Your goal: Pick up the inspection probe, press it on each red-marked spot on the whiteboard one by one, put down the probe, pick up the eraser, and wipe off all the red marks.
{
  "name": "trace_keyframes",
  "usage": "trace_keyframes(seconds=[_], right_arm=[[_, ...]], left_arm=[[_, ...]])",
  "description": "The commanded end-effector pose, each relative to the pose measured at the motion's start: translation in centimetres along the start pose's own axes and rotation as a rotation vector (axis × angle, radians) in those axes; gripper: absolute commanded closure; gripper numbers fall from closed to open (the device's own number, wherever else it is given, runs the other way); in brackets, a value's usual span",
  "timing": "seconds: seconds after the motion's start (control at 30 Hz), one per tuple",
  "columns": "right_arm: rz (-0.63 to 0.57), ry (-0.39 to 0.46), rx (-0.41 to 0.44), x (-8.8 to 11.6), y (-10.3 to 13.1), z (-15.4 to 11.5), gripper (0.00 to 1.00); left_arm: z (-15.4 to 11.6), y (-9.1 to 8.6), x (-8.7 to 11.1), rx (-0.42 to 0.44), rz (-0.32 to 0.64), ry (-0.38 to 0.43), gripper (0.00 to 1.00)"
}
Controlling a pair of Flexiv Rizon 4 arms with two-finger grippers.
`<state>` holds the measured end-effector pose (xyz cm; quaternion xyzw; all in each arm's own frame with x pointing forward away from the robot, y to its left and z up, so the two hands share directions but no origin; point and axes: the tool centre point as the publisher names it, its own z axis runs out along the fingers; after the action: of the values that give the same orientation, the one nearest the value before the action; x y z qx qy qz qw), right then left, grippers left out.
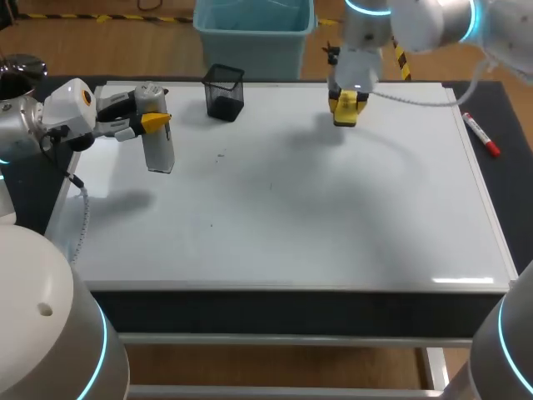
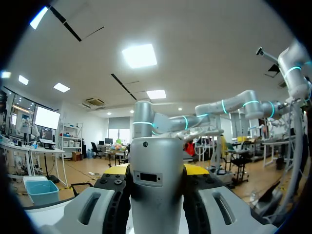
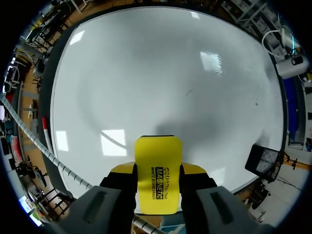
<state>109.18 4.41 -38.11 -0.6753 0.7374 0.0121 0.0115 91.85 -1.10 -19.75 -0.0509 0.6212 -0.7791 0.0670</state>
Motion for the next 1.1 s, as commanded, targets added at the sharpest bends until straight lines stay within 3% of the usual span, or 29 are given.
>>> trace_keyframes(seconds=[0.03, 0.4, 1.03, 1.07, 1.1], right_arm=[[-0.013, 0.048, -0.092, -1.3, -3.0, 0.7, 1.0], [-0.026, 0.052, -0.119, -3.0, -3.4, 2.2, 1.0], [-0.022, 0.068, -0.105, -3.1, -2.4, 4.4, 1.0], [-0.02, 0.068, -0.105, -3.1, -2.4, 4.4, 0.89], [-0.019, 0.068, -0.106, -3.1, -2.3, 4.4, 0.54]], left_arm=[[0.0, -0.1, 0.0, 0.001, 0.001, 0.002, 1.0], [0.0, -0.1, 0.0, 0.001, 0.001, 0.002, 1.0], [0.0, -0.1, 0.0, 0.001, 0.001, 0.002, 1.0], [0.0, -0.1, 0.0, 0.001, 0.001, 0.002, 1.0], [0.0, -0.1, 0.0, 0.001, 0.001, 0.002, 1.0]])
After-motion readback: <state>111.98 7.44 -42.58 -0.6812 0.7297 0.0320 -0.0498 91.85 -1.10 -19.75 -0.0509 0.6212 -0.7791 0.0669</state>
